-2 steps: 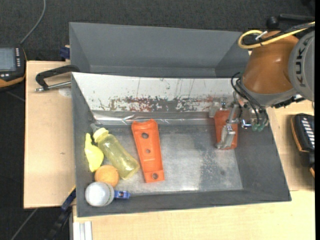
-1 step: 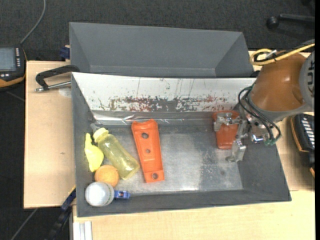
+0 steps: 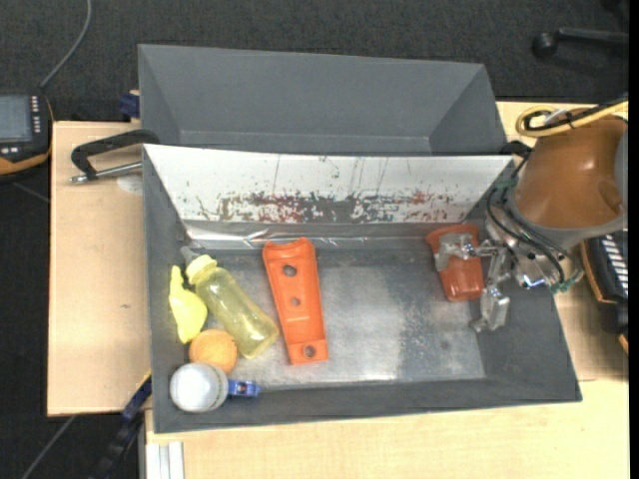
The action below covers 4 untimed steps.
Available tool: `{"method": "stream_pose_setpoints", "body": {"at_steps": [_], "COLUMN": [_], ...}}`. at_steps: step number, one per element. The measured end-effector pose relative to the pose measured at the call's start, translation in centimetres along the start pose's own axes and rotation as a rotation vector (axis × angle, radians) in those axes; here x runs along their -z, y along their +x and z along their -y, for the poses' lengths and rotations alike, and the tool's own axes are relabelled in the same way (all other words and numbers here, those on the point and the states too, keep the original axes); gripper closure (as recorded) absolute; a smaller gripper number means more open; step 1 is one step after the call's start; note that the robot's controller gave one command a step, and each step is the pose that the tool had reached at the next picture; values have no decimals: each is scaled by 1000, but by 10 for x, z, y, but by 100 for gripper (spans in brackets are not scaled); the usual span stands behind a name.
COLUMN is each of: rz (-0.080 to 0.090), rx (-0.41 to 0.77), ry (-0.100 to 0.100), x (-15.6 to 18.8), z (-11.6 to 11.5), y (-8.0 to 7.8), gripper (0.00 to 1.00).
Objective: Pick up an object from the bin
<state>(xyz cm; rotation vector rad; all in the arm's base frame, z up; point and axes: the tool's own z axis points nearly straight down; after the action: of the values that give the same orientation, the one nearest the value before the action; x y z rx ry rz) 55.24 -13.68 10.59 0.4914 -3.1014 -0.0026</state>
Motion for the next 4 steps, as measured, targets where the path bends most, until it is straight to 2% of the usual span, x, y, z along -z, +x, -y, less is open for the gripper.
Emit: {"method": "stream_pose_setpoints", "body": {"at_steps": [1, 2, 3, 4], "rz": [16, 8, 12, 16], "rx": [90, 219, 313, 576], "ry": [2, 3, 3, -6], "x": [-18, -34, -31, -33], "z": [14, 9, 16, 22], "y": [-30, -49, -45, -40], "gripper": [0, 0, 0, 0]}}
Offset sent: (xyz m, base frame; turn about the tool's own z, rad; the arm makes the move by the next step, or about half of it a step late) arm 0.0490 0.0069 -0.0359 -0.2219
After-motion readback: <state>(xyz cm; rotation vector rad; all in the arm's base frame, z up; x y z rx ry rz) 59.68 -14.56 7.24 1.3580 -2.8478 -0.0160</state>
